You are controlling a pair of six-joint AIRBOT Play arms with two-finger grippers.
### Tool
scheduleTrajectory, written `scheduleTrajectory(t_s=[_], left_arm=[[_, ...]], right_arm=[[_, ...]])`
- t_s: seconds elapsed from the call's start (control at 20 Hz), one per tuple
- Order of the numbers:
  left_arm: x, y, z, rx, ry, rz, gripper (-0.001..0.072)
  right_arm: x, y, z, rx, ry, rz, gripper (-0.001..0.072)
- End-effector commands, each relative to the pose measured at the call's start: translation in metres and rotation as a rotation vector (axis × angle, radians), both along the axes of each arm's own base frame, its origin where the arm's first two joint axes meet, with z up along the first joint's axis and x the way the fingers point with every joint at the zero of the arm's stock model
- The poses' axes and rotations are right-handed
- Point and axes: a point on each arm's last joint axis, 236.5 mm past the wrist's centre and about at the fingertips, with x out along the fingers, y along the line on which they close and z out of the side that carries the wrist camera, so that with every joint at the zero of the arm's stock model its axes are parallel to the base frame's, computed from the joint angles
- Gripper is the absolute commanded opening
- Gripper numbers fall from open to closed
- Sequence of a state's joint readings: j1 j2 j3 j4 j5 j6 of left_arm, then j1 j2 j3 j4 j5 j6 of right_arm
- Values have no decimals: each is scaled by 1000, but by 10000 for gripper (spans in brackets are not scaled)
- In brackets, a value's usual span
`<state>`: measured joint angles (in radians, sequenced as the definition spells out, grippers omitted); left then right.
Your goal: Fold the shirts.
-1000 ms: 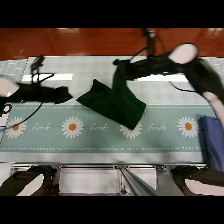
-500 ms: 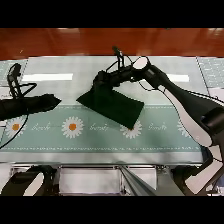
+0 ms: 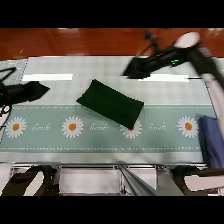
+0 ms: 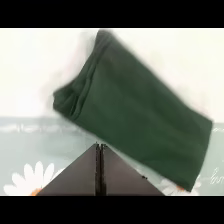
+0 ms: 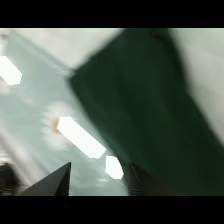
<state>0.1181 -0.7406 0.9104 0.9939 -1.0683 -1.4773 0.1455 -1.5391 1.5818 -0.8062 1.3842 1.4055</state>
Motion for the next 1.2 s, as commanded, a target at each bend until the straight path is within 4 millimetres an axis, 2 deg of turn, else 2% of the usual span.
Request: scheduleTrajectory(t_s=[0.0, 0.05, 0.1, 0.15, 0.2, 0.25, 0.3, 0.4, 0.5, 0.65, 0.8, 0.95, 1.15], left_arm=[[-3, -3, 30, -17, -48, -6, 21], [-5, -8, 24, -27, -33, -18, 21], [-8, -13, 15, -31, -13, -31, 21], [-12, -18, 3, -34, 15, -47, 21], [-16, -23, -9, -37, 44, -63, 21], [-22, -28, -22, -40, 75, -78, 21], [-26, -33, -35, -42, 101, -89, 21], [-30, -37, -53, -46, 131, -91, 21], [-30, -38, -66, -55, 145, -79, 21], [-28, -37, -73, -55, 159, -74, 21], [-25, -36, -73, -55, 150, -65, 21], [-23, -35, -72, -55, 141, -59, 21], [-23, -35, -72, -56, 141, -59, 21]], right_arm=[[-39, -168, -4, -469, -38, -303, 409], [-55, -200, -14, -519, -44, -431, 409], [-70, -218, -30, -517, -44, -535, 409], [-85, -227, -51, -495, -37, -616, 409], [-101, -226, -80, -448, -11, -683, 409], [-114, -215, -106, -371, 34, -718, 409], [-125, -195, -129, -273, 91, -720, 409], [-132, -154, -154, -93, 179, -691, 409], [-124, -129, -162, 38, 244, -664, 409], [-107, -106, -176, 183, 354, -649, 409], [-100, -75, -192, 190, 421, -548, 409], [-86, -37, -191, 184, 418, -441, 410], [-65, 2, -186, 181, 409, -359, 414]])
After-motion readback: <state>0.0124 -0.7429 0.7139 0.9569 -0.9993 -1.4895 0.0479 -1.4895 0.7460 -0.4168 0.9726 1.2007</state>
